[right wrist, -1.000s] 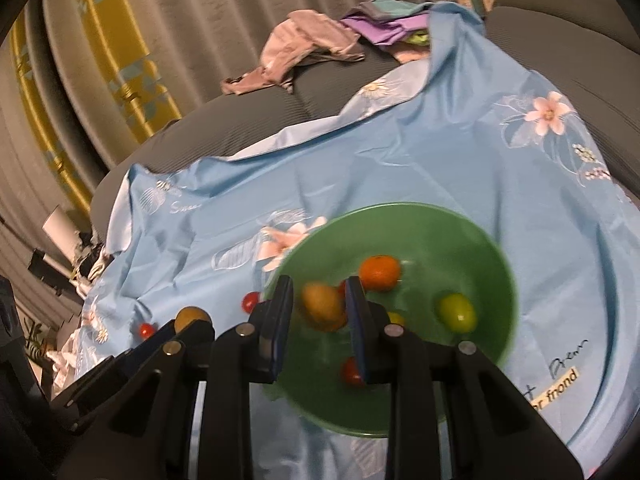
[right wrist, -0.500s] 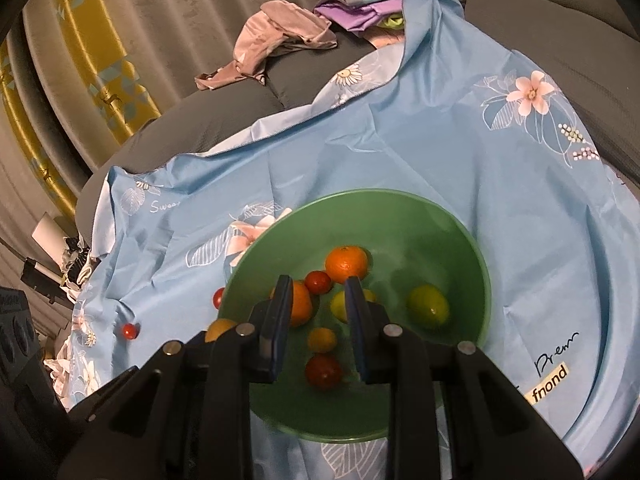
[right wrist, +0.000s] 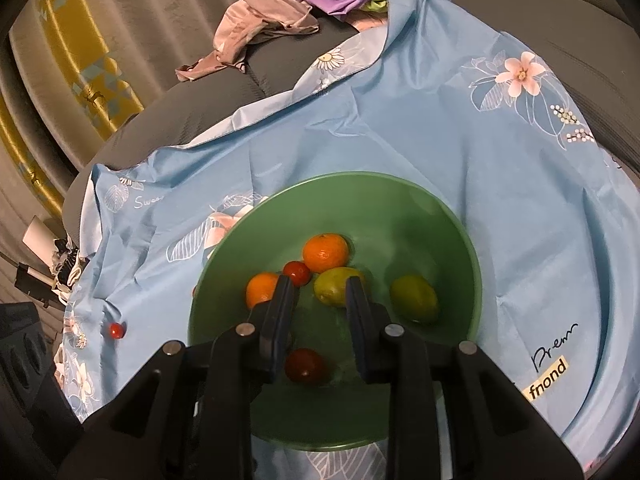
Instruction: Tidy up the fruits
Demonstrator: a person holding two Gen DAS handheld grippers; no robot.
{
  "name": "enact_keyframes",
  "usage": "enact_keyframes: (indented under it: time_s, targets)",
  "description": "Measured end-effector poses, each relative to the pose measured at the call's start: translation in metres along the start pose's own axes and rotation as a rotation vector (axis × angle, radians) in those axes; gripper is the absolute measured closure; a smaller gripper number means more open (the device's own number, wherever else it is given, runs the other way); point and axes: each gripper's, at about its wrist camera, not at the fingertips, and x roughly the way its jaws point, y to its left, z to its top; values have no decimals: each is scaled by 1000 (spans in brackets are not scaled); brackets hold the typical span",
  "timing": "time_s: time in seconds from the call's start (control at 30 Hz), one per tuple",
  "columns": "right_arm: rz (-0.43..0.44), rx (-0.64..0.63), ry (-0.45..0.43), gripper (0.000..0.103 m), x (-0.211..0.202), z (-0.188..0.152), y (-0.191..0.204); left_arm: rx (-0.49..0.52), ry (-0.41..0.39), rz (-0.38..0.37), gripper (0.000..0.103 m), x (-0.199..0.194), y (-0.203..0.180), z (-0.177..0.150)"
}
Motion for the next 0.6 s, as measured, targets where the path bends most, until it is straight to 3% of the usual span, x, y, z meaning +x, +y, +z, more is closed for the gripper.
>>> enact_keyframes:
  time_s: [0.37, 0.5, 0.6]
  targets:
    - [6, -2, -8, 74, -2, 2, -1, 10, -11, -30, 73, -9, 0, 2]
    - [15, -5, -12, 64, -2, 1, 2, -43, -49, -9, 60, -27, 19, 10]
    - [34, -22, -21, 59, -5, 0, 9, -74, -79, 45, 59, -47, 39, 15]
